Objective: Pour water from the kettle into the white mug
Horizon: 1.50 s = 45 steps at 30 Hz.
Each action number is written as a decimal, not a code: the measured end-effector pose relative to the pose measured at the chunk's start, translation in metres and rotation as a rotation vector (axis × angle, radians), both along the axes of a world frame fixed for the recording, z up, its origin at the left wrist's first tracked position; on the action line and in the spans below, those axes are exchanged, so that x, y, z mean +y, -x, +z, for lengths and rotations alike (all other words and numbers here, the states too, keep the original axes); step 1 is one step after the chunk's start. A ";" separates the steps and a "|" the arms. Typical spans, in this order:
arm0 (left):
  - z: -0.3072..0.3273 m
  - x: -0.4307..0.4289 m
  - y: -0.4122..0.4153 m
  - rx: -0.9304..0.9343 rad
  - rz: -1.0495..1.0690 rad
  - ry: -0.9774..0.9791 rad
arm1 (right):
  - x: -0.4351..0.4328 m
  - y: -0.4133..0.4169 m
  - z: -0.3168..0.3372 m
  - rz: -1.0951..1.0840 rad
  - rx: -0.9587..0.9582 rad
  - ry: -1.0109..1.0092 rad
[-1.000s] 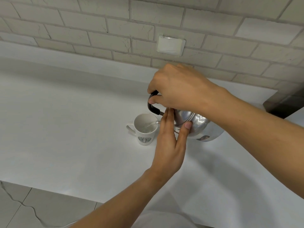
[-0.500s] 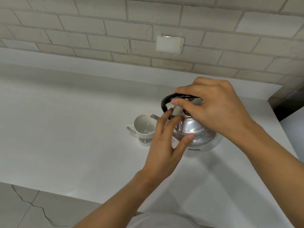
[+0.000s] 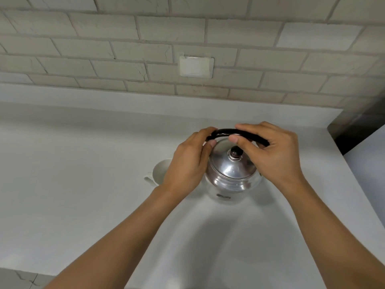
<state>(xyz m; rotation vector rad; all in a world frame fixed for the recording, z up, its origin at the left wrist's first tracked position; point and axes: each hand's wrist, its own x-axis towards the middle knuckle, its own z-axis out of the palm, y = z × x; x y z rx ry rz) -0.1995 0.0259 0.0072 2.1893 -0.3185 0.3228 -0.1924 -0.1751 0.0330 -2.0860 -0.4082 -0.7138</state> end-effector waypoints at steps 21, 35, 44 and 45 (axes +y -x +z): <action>-0.050 -0.012 -0.185 0.109 0.103 -0.012 | -0.028 -0.167 -0.088 -0.153 0.402 0.106; -0.062 -0.022 -0.230 0.116 0.024 0.002 | -0.041 -0.199 -0.100 -0.154 0.363 0.070; -0.059 -0.004 -0.219 0.122 0.083 -0.014 | -0.036 -0.184 -0.104 -0.146 0.522 0.035; -0.057 -0.007 -0.215 0.073 0.118 -0.040 | -0.038 -0.180 -0.104 -0.182 0.493 0.038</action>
